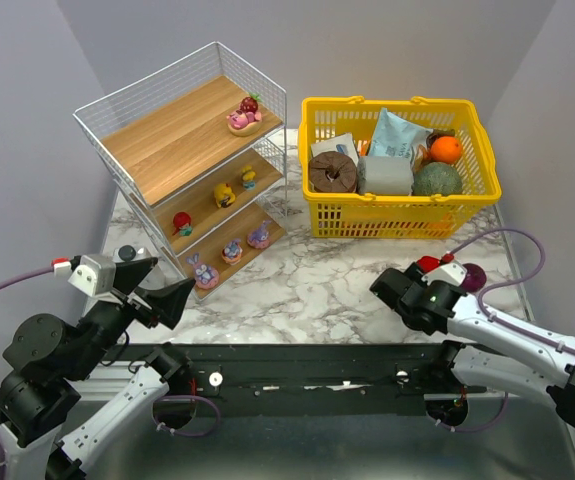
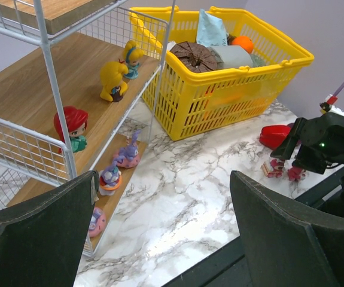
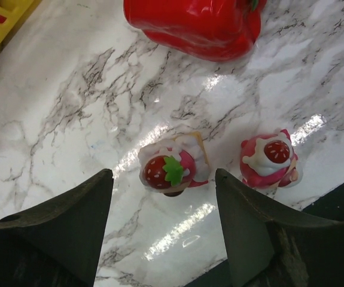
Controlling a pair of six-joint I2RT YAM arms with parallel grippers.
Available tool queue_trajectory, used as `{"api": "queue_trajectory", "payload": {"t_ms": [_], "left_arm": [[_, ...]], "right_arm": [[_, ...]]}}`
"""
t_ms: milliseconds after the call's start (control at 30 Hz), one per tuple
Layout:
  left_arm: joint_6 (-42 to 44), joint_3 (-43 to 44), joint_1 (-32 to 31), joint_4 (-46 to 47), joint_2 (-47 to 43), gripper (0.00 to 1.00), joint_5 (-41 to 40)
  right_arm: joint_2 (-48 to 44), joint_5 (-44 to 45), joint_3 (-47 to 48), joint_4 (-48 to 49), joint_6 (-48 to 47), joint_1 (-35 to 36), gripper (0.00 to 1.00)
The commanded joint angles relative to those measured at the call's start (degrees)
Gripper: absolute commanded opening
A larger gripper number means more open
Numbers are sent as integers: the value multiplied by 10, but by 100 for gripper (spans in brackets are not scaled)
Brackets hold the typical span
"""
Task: Place and organize the plastic toys onto the shelf
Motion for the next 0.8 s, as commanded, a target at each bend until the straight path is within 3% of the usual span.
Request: {"api": "queue_trajectory", "payload": {"t_ms": [0,267,400,533,633,767], "left_arm": [[3,-3,-3,7,-3,99,6],[6,0,-3,3,-6,99,1],[5,-5,-2,3,-9,99,1],[3,-7,-3,2,-12,99,3],[2,-7,-3,-2,-15,99,6],[2,-9,-3,0,-17,99,9]], "right_arm": [[16,10,-19,91,-52,-25,72],[48,-12,-34,128,-69,-39,60],[64,-18,-34,149,-101,-39,43],[86,-45,-14,193,-210,-39,21],[86,-102,-5,282,-340,-39,13],[71,-204,7,391,-457,-38,10]]}}
